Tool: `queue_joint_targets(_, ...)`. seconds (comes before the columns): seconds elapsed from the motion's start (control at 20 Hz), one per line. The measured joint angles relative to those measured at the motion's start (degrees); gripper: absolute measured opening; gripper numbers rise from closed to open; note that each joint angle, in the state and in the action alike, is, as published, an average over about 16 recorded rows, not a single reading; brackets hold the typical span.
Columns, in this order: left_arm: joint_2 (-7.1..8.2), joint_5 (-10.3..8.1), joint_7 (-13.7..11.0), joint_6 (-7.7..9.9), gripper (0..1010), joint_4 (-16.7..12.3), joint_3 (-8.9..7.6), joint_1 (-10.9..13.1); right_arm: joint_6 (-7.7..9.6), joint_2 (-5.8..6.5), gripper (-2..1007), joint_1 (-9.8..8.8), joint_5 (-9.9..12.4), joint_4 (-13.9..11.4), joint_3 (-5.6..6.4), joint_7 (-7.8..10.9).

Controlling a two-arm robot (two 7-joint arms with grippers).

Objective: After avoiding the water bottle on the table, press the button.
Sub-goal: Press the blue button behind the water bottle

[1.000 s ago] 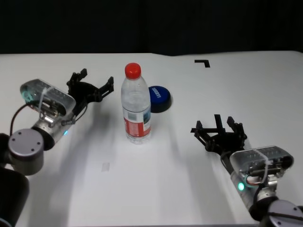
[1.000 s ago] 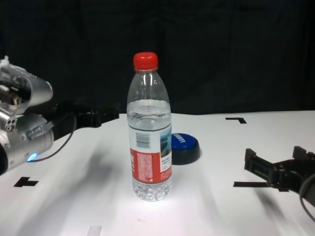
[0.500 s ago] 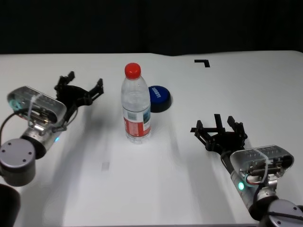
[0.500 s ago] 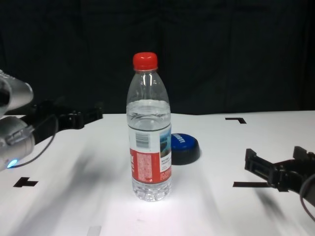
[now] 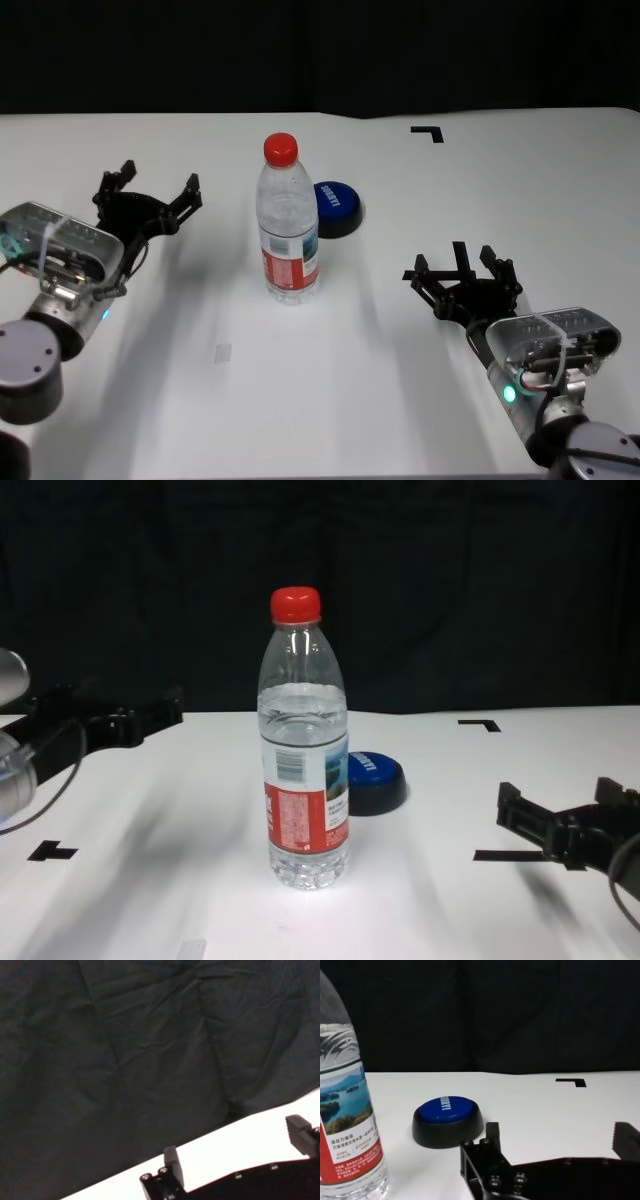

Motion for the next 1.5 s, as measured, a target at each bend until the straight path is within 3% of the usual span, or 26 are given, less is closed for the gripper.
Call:
queue_joint_targets(0.8,-0.47,1.46,1.6,1.58,1003,-9.0,-3.75,7.7,0.00,0.00,1003,0.00,0.0,0.0,0.00,0.00)
queue_joint_targets(1.5,-1.70,2.41,2.9,2.09,1003,-14.9,-6.10,14.0,0.00,0.00,1003,0.00,0.0,0.0,0.00,0.00)
